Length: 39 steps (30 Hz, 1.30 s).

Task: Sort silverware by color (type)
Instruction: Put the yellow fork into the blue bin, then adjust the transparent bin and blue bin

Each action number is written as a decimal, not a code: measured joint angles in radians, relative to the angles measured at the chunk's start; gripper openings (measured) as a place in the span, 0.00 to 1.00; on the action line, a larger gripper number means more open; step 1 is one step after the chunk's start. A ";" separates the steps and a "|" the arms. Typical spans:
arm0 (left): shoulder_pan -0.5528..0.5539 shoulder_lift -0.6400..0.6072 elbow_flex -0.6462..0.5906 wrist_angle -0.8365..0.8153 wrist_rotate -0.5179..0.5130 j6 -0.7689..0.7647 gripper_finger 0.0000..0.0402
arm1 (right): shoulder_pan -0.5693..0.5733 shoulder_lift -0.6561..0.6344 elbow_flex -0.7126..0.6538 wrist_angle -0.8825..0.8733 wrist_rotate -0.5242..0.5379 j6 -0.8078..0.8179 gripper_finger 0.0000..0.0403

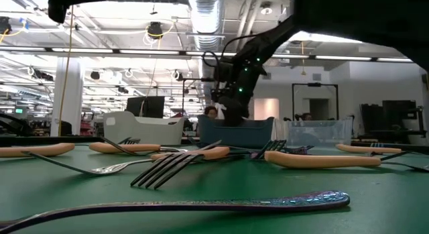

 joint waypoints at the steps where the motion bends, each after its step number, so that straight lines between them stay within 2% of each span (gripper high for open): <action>1: 0.000 0.000 0.000 -0.005 0.000 0.000 0.49 | -0.001 0.002 0.019 -0.010 0.000 -0.005 0.38; 5: 0.000 0.000 0.000 -0.012 0.000 0.000 0.49 | -0.004 0.013 0.086 -0.009 0.031 -0.003 0.49; 9: 0.000 0.000 0.000 -0.012 -0.005 0.004 0.49 | -0.010 0.013 0.125 0.018 0.049 0.004 0.55; 16: 0.000 0.000 0.000 -0.017 -0.009 0.006 0.49 | -0.020 0.014 0.166 0.020 0.054 0.026 0.53; 24: 0.000 0.000 0.000 -0.036 -0.009 0.001 0.49 | -0.026 0.014 0.218 0.003 0.136 -0.022 0.52; 30: 0.000 0.000 0.000 -0.039 -0.009 -0.013 0.49 | -0.039 0.012 0.327 -0.285 0.280 0.034 0.52; 35: 0.000 0.000 0.000 -0.039 -0.009 -0.020 0.49 | -0.072 -0.011 0.377 -0.540 0.287 0.037 0.51; 39: 0.000 0.000 0.000 -0.040 -0.009 -0.021 0.49 | -0.121 -0.095 0.383 -0.672 0.286 0.115 0.51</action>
